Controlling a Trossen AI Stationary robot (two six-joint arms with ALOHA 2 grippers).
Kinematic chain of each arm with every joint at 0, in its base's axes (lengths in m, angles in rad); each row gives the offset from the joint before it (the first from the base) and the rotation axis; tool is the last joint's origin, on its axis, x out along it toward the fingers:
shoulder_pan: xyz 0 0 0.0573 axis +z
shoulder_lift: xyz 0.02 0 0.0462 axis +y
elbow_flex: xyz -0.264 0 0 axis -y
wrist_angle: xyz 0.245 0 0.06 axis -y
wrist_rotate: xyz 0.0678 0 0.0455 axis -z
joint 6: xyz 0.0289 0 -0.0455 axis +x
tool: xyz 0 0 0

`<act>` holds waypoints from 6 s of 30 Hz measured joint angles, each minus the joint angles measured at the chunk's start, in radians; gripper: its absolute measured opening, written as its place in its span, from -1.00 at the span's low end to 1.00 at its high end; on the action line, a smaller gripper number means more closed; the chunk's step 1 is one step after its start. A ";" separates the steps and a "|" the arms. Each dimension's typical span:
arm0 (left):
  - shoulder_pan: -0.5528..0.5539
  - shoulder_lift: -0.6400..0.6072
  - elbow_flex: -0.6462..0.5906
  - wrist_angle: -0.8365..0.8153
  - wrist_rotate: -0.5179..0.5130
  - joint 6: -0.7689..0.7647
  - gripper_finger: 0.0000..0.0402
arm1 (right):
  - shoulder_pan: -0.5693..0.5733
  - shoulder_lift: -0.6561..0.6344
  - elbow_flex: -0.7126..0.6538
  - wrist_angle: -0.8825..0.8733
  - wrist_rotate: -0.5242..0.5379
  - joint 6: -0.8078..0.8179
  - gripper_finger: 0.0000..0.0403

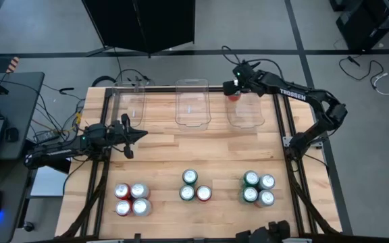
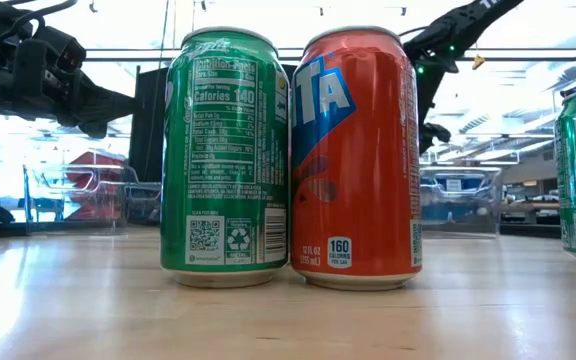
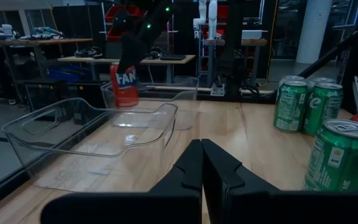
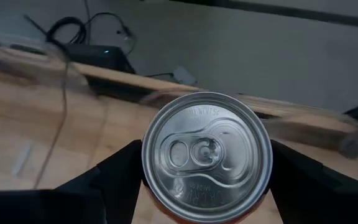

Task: Sort soda cans
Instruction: Put the top right orange soda can into the right transparent bin, then put the bottom right orange soda can into the right transparent bin

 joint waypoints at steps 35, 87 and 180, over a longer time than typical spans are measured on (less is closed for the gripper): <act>0.000 0.000 0.000 0.000 0.000 0.000 -0.99 | -0.045 -0.005 -0.225 0.216 0.171 0.011 0.43; 0.000 0.000 0.000 0.000 0.000 0.000 -0.99 | 0.933 0.005 0.346 -0.345 -0.265 -0.040 0.91; 0.000 0.000 0.000 0.045 0.008 -0.034 -0.99 | 0.301 -0.289 -0.016 -0.423 0.201 0.170 0.38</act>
